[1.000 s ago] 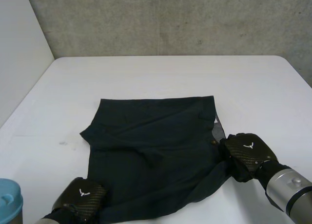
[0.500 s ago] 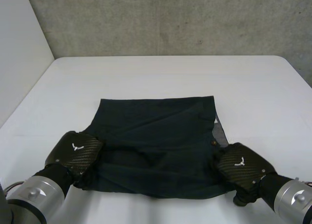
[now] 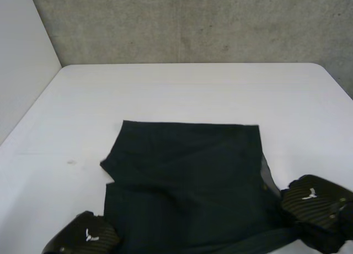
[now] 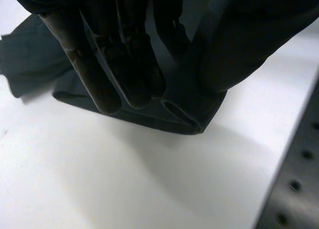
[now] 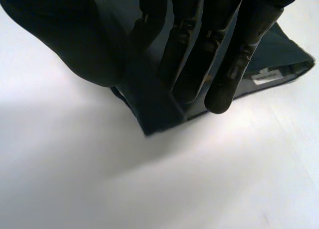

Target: Fold the shorts.

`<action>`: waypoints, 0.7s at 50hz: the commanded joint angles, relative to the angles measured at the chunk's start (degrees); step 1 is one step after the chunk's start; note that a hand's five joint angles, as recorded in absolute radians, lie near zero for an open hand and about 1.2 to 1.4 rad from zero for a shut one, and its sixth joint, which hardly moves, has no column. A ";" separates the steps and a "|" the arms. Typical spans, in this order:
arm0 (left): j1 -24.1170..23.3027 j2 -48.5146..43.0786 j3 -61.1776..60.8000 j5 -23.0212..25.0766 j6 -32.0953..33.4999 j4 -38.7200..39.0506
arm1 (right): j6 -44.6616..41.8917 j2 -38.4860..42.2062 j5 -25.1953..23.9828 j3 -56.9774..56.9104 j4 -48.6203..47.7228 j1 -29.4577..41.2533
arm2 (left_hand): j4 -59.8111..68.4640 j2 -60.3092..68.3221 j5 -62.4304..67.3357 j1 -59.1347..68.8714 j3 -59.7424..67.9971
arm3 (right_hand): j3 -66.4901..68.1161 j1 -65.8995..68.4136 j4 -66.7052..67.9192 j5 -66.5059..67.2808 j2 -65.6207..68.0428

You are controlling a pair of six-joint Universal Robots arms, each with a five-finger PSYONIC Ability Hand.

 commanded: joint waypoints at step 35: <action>7.07 -40.14 38.49 -3.25 8.65 32.90 | 30.07 37.77 13.10 -35.55 -36.74 19.68 | 11.32 11.43 14.03 14.34 11.70 | 12.37 24.00 11.67 13.84 12.50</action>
